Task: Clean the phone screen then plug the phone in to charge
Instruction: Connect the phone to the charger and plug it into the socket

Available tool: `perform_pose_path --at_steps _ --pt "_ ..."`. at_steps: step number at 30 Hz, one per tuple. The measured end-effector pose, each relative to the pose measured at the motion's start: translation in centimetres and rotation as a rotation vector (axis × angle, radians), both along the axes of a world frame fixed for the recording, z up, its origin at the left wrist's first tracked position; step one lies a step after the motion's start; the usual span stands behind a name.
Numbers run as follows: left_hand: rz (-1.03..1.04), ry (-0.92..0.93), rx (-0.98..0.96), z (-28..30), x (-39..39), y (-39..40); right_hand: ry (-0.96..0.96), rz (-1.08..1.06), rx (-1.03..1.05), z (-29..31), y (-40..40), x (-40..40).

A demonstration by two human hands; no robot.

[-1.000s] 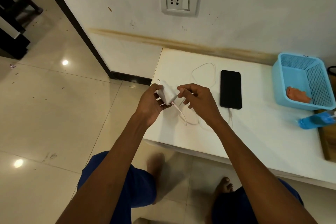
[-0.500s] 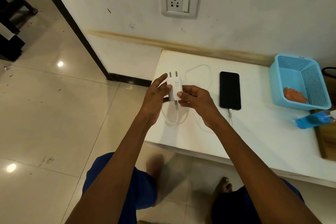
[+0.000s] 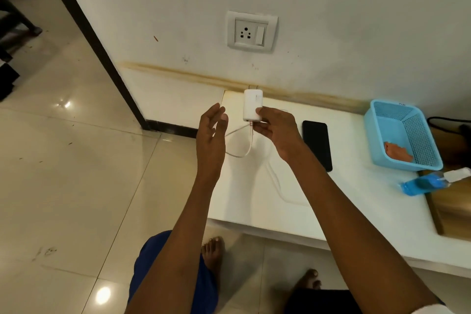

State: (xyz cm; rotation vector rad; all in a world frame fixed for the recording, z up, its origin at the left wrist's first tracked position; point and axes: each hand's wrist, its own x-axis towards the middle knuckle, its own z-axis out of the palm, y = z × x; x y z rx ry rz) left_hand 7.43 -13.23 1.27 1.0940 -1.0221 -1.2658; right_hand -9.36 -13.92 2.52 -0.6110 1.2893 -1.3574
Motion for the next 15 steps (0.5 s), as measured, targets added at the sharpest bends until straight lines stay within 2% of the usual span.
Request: perform_pose_path --at_steps 3,6,11,15 --pt "0.014 -0.042 -0.046 -0.1 0.4 -0.3 -0.050 -0.059 -0.006 1.3 -3.1 -0.1" --pt "0.014 -0.058 -0.029 -0.2 0.6 -0.6 -0.010 -0.084 0.017 2.8 -6.0 0.0" --pt "0.008 0.008 -0.012 0.0 0.6 -1.0 0.126 -0.077 0.071 4.8 -10.2 1.0" --pt "-0.011 0.080 -0.055 0.2 0.7 -1.2 0.046 -0.118 0.038 5.5 -12.1 2.1"
